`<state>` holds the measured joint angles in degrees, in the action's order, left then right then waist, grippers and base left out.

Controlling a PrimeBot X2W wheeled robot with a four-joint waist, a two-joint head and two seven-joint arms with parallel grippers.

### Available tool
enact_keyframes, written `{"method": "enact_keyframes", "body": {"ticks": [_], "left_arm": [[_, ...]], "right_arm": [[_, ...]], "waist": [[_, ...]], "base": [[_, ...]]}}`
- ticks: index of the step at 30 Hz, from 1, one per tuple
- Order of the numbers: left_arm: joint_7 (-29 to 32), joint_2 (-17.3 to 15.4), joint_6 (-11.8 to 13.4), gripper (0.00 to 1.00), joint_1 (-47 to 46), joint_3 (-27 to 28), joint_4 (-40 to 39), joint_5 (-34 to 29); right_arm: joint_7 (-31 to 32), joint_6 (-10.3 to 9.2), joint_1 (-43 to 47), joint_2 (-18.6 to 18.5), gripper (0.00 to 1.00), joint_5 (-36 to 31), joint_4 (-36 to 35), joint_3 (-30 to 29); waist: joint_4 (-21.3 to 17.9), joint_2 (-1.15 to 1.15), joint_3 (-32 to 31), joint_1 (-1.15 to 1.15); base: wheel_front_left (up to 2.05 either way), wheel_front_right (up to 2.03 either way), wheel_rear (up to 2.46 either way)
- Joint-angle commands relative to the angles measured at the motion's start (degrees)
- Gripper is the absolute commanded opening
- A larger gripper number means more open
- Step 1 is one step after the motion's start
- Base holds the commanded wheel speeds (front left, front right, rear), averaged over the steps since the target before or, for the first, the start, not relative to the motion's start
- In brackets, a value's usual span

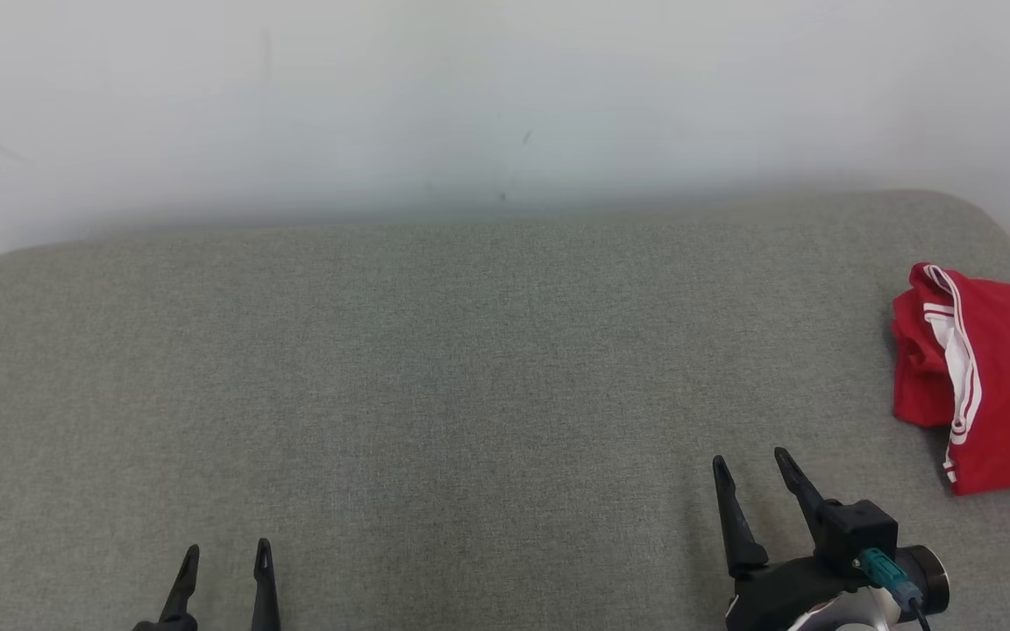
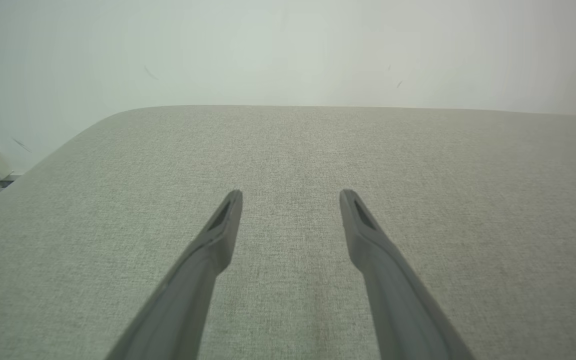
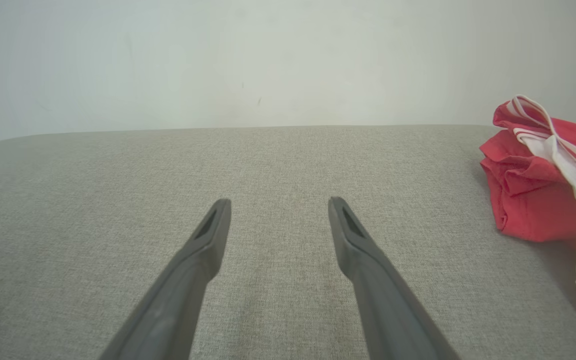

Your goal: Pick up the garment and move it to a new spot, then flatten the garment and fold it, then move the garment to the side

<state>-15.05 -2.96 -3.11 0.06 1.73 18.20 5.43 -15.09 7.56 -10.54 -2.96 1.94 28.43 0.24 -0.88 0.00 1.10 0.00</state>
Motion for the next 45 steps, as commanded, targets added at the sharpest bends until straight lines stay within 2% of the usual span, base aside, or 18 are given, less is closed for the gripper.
{"method": "enact_keyframes", "body": {"ticks": [1, 12, 24, 31, 32, 37, 45], "left_arm": [[-0.15, 0.09, -0.33, 1.00, 0.75, -0.19, 0.28, 0.62], [-0.15, 0.10, -0.69, 1.00, 0.40, -0.48, 0.15, 1.42], [-0.15, 0.11, -0.55, 1.00, 0.51, -0.43, -0.04, 1.77], [-0.15, 0.11, -1.32, 1.00, 0.49, -0.43, 0.54, 3.03], [0.02, 0.02, -1.40, 0.00, -0.04, -0.46, 0.55, 2.78], [0.42, 0.20, -1.44, 0.00, 0.00, -0.49, 3.17, 3.09], [3.03, 0.18, -1.78, 0.00, -1.02, 0.38, 2.67, 12.31]], "right_arm": [[-0.02, -0.19, 0.32, 0.09, 1.00, -0.58, -0.29, 0.26], [-0.02, -0.19, 0.21, 0.08, 1.00, 0.82, -1.19, 0.06], [-0.02, -0.19, 0.23, 0.09, 1.00, -1.09, -0.61, -0.05], [-0.01, -0.19, 0.57, 0.09, 1.00, -1.61, -0.95, -0.42], [0.00, 0.00, 0.01, 0.01, 0.00, -1.16, -0.64, -0.41], [0.40, 0.00, 1.39, 0.07, 0.00, -0.77, 1.86, -0.50], [3.18, -0.01, 1.25, 0.07, 0.00, 9.22, 0.49, -1.65]], "waist": [[0.00, 0.00, 0.32, 0.00], [0.11, 0.00, 0.98, 0.00], [0.02, 0.00, 1.04, 0.00], [-0.14, 0.00, 1.09, 0.00], [-0.13, 0.00, 1.09, 0.00], [-0.13, 0.00, 1.09, 0.01], [-0.07, 0.00, 0.95, 0.01]], "base": [[0.00, 0.00, 0.00], [0.00, 0.00, 0.00], [0.00, 0.00, 0.00], [0.00, 0.00, 0.00], [0.00, 0.00, 0.00], [0.00, 0.00, 0.00], [0.00, 0.00, 0.00]]}}
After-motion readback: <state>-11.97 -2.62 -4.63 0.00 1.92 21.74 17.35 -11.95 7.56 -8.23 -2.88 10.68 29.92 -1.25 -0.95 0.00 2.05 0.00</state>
